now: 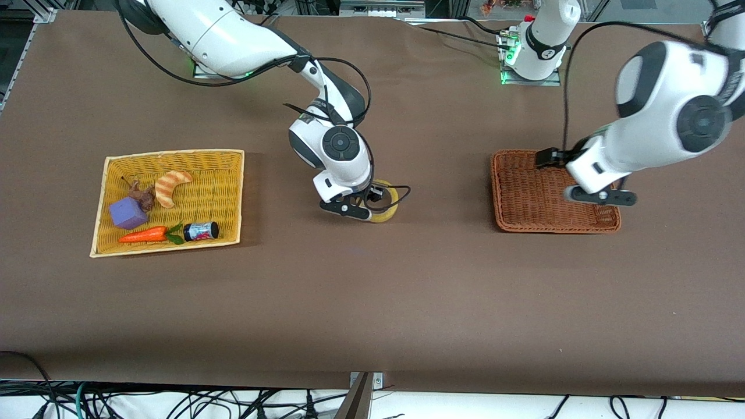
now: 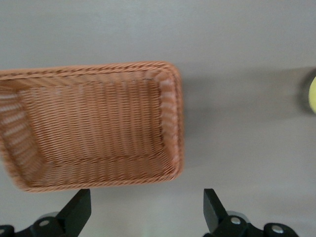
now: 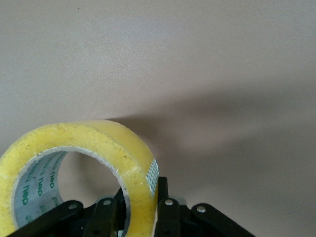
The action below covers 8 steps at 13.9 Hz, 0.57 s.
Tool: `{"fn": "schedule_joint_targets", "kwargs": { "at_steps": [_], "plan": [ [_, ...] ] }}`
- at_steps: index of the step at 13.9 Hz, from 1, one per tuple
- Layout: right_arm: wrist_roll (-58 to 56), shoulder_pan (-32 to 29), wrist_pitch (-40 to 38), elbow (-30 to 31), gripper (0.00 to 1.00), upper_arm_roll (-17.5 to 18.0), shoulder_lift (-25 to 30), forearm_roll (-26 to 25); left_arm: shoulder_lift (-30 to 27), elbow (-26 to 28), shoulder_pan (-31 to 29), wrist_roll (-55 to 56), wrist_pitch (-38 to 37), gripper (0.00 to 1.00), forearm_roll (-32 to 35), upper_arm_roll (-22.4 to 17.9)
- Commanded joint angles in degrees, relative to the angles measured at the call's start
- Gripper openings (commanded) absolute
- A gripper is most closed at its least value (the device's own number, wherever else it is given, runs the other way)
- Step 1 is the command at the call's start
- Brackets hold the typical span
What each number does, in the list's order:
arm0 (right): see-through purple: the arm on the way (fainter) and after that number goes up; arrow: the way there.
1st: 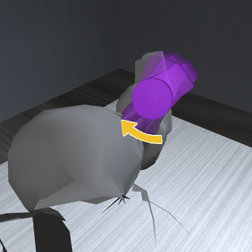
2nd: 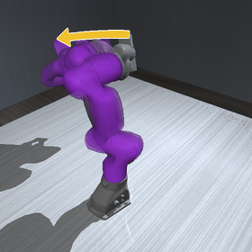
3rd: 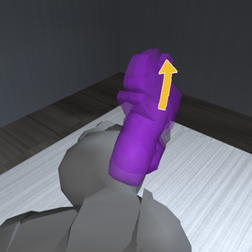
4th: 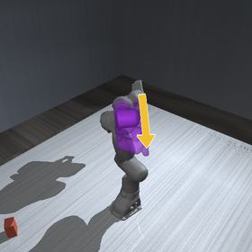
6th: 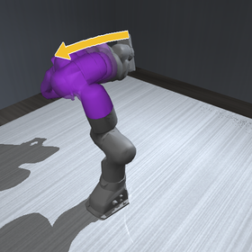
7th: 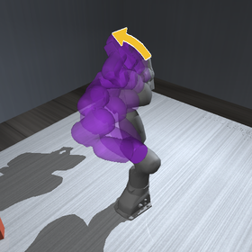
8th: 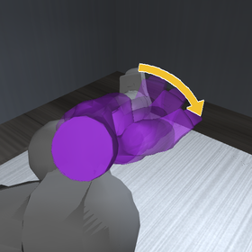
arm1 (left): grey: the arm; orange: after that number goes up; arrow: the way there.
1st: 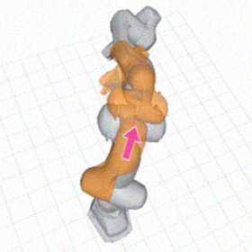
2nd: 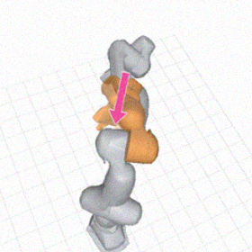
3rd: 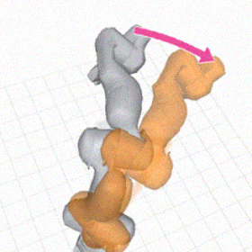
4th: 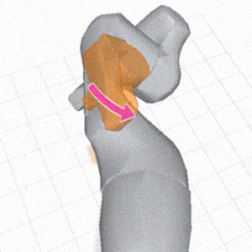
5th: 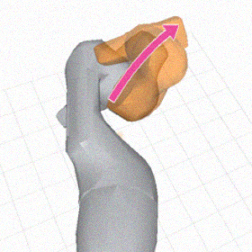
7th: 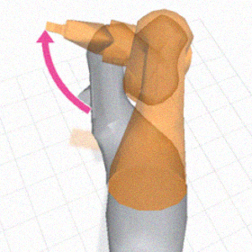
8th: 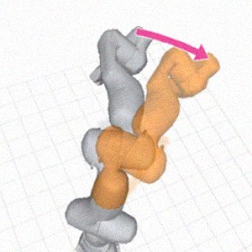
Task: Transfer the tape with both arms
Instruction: 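Carry the tape toward the table middle while the left gripper approaches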
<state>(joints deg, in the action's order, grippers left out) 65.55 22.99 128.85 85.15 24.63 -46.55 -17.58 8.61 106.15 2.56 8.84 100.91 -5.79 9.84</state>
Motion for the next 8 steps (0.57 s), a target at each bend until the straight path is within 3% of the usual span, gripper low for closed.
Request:
{"fn": "schedule_joint_targets", "kwargs": {
  "at_steps": [1, 3, 4, 7, 8],
  "plan": [
    [1.16, 0.56, 1.05, -2.09, 0.00, 0.07, -2.22, -2.19, 0.35, 5.20, 0.42, 8.53, 8.83, 1.00, -3.25, 4.47],
    [1.16, 0.56, 1.93, -2.09, 0.00, 0.07, -2.75, -2.20, 3.07, 5.48, 2.09, 13.72, 13.85, 1.00, -3.70, 6.67],
    [1.16, 0.56, 2.02, -2.09, 0.07, 0.07, -3.19, -2.28, 4.47, 5.48, 3.14, 15.14, 16.22, 1.00, -3.79, 6.68],
    [1.16, 0.39, 2.46, -2.18, 0.79, -0.02, -3.54, -2.11, 8.87, 5.39, 6.48, 18.66, 22.64, 1.00, -4.48, 6.68],
    [0.90, 0.12, 2.28, -2.18, 0.85, -0.02, -3.11, -2.11, 9.58, 5.39, 7.27, 19.02, 23.79, 1.00, -5.27, 6.68]
  ]
}}
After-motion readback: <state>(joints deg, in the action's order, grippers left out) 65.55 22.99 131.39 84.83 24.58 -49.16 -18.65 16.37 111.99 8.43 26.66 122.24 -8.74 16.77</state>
